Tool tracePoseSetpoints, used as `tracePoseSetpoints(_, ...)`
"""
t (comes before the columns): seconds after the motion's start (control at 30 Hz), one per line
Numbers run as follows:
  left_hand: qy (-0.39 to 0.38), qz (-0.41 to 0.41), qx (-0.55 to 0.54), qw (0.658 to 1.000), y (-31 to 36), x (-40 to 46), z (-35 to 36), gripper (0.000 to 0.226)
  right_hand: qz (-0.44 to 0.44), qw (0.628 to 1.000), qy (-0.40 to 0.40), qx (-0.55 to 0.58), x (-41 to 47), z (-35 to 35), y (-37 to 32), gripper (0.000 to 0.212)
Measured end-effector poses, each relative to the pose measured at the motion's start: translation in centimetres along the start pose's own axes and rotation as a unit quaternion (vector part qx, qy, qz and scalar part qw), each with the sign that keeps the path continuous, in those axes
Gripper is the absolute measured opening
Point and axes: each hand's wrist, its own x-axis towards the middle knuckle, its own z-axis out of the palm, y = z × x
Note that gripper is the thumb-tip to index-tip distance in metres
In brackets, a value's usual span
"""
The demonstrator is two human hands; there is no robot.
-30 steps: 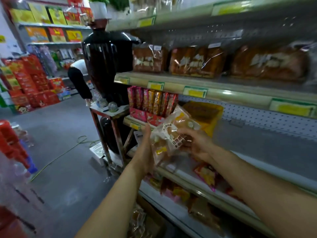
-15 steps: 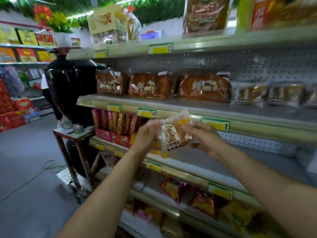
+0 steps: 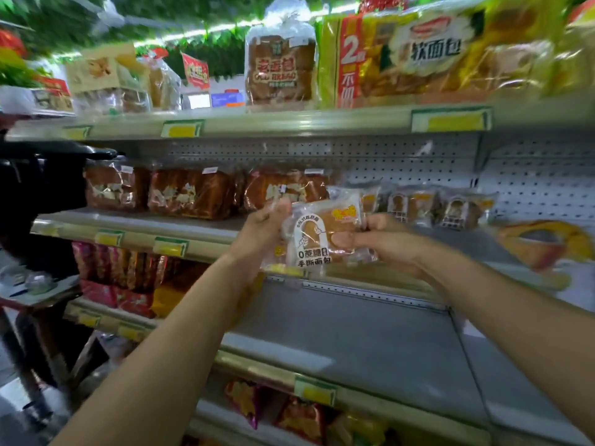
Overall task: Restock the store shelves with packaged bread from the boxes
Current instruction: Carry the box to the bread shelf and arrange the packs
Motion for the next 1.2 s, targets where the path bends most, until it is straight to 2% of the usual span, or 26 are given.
tracePoseSetpoints(0.1,0.003,-0.036,-0.047,0.998,1.2,1.6,3.5,0.06,0.002,1.0,0.013,0.025,-0.8,-4.2,0.4,0.046)
tracePoseSetpoints(0.2,0.014,-0.09,-0.182,0.979,1.8,3.0,6.1,0.052,0.015,0.997,0.063,0.048,-0.7,-8.6,1.7,0.066)
tracePoseSetpoints(0.23,0.017,-0.099,-0.214,0.972,1.8,3.5,6.7,0.052,0.017,0.995,0.083,0.061,-0.6,-10.0,2.0,0.066)
tracePoseSetpoints(0.37,0.039,-0.126,-0.269,0.954,1.6,5.5,8.1,0.056,0.007,0.977,0.203,0.07,1.1,-15.7,4.3,0.054)
tracePoseSetpoints(0.43,0.045,-0.135,-0.269,0.953,1.5,6.4,8.6,0.058,0.017,0.973,0.227,0.033,2.1,-17.5,5.4,0.04)
tracePoseSetpoints(0.5,0.05,-0.143,-0.271,0.951,1.7,7.2,9.1,0.058,0.047,0.976,0.213,-0.012,3.4,-18.4,6.5,0.029)
tracePoseSetpoints(0.6,0.053,-0.144,-0.281,0.947,1.7,8.2,9.6,0.057,0.062,0.978,0.191,-0.055,5.4,-18.7,7.9,0.031)
tracePoseSetpoints(0.77,0.042,-0.14,-0.275,0.95,1.0,9.3,9.7,0.058,0.058,0.979,0.18,-0.078,7.3,-18.4,8.6,0.02)
tracePoseSetpoints(0.87,0.044,-0.128,-0.27,0.953,0.5,9.9,9.8,0.057,0.09,0.975,0.186,-0.082,8.7,-18.5,9.4,0.04)
tracePoseSetpoints(1.0,0.045,-0.112,-0.273,0.954,0.0,10.4,9.9,0.05,0.079,0.976,0.188,-0.074,9.5,-18.4,10.1,0.071)
tracePoseSetpoints(1.03,0.043,-0.112,-0.273,0.955,-0.1,10.5,9.9,0.051,0.078,0.977,0.189,-0.069,9.6,-18.4,10.0,0.066)
tracePoseSetpoints(1.1,0.037,-0.105,-0.271,0.956,-0.3,10.8,9.9,0.049,0.07,0.979,0.184,-0.056,9.8,-18.6,10.2,0.041)
tracePoseSetpoints(1.2,0.037,-0.097,-0.266,0.958,-0.6,10.8,10.1,0.049,0.058,0.978,0.188,-0.063,9.6,-18.5,10.3,0.04)
